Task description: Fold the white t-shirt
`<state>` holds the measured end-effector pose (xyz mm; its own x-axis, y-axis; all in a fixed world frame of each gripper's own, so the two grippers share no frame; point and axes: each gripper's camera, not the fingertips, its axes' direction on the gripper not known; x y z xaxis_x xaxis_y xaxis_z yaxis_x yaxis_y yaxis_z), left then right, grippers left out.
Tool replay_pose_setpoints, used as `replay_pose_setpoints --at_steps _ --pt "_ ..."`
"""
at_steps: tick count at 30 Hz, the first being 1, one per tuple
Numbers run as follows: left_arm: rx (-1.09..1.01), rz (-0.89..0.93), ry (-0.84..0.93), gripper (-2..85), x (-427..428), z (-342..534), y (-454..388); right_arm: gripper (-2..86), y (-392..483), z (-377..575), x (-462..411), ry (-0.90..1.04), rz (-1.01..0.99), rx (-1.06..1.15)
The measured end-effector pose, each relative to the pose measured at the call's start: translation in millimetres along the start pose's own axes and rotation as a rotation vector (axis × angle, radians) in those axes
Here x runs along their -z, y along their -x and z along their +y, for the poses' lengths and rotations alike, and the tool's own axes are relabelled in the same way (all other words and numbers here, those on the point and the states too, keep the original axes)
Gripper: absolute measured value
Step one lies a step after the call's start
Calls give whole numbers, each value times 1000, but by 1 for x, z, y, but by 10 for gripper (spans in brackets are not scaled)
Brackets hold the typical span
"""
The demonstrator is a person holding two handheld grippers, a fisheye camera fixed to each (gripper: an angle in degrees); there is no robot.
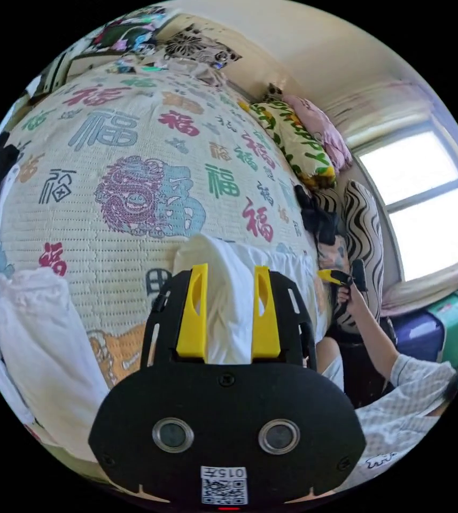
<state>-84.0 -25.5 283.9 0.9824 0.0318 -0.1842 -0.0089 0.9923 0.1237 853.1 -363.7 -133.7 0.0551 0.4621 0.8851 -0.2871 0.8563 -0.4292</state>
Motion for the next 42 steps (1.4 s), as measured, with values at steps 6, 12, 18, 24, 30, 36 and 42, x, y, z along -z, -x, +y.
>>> replay_pose_setpoints --at_steps 6,12,18,24,30,36,42 --pt "101 137 -6 20 -16 -11 51 23 -39 -22 -3 40 -104 -84" --pt "144 116 -80 -3 10 7 98 4 -68 -18 34 -33 23 -116" --pt "177 142 -88 25 15 32 123 43 -84 -11 41 -13 12 -112" --pt "104 106 -123 84 75 107 110 71 -68 47 63 26 48 6" --pt "118 -4 -11 113 78 217 82 89 -57 138 23 205 37 26" --pt "154 43 -34 104 51 244 79 64 -81 159 2 176 -48 -1" --pt "204 295 -74 2 50 259 89 14 -100 166 14 130 -228 -11"
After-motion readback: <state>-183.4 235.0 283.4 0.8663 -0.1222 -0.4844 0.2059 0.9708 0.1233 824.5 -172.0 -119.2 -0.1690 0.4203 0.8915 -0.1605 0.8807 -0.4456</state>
